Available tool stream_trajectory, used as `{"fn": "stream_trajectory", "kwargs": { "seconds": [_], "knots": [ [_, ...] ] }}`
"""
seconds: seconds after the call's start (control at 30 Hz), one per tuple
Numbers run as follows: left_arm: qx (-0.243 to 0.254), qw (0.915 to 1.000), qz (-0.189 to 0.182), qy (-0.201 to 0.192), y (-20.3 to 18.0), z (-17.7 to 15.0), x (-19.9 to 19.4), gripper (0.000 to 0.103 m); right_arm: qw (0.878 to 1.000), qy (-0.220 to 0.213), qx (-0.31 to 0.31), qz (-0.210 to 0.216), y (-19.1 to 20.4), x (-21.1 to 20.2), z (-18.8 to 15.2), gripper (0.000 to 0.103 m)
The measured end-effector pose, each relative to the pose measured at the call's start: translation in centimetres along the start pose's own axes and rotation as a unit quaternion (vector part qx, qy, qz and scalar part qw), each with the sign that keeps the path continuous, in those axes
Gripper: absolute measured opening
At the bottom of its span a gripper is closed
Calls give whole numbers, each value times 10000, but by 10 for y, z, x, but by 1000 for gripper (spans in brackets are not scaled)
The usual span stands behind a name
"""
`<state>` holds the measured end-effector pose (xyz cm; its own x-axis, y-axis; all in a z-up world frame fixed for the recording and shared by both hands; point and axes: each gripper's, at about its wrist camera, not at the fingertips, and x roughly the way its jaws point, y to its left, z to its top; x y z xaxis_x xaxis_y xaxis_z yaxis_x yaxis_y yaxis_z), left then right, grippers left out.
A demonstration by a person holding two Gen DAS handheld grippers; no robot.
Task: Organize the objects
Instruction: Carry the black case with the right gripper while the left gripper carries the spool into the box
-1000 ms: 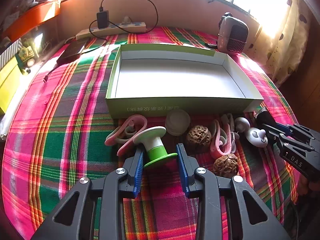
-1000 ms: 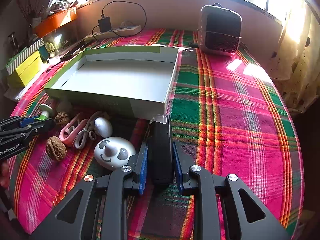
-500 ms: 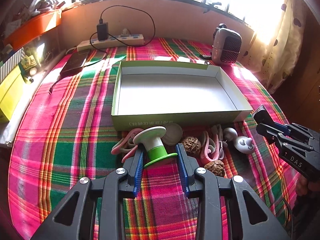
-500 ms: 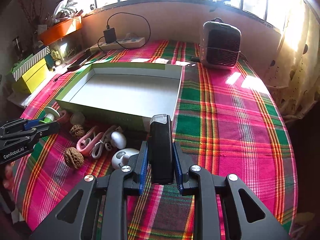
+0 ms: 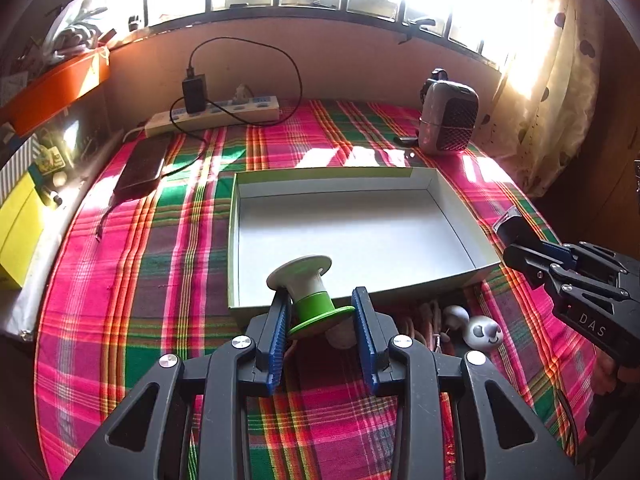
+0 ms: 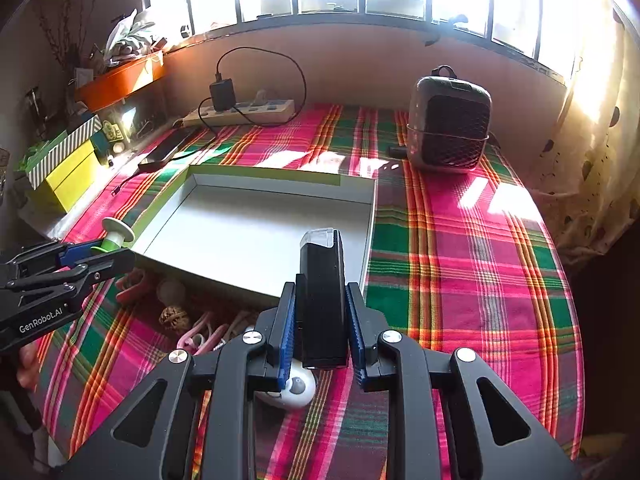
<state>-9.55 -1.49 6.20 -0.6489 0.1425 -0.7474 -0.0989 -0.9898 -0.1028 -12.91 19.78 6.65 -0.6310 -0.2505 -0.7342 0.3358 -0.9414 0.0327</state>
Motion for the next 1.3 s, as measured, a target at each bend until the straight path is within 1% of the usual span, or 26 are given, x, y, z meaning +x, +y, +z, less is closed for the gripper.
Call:
{"fn": "stream_trajectory", "kwargs": {
  "seconds": [0.1,0.2,0.33,0.43,0.5,0.57,0.7,0.83,1.3],
  "knots": [
    [-24,10000,-49,44,3,10,10,29,10000,46,72,16,1,8,10,24],
    [14,10000,-19,52,5,20,20,29,9999,106,90,-2,-1,19,19,24],
    [-23,9999,12,166,10,33,38,29,9996,201,176,48,-3,35,33,24],
    [52,9999,33,134,12,41,48,29,9994,268,206,36,-5,49,42,24],
    [24,9997,57,238,14,46,58,29,9993,318,199,26,-5,59,47,24],
    [10,9995,-29,313,16,50,67,29,9989,408,239,2,-7,70,51,24],
    [84,9992,28,399,15,55,82,29,9980,549,319,-61,-10,90,55,24],
    [32,9985,38,539,17,61,98,29,9975,637,289,-125,-10,104,59,24],
    [71,9978,133,649,18,65,120,29,9970,695,250,-224,-12,123,62,24]
  ]
}}
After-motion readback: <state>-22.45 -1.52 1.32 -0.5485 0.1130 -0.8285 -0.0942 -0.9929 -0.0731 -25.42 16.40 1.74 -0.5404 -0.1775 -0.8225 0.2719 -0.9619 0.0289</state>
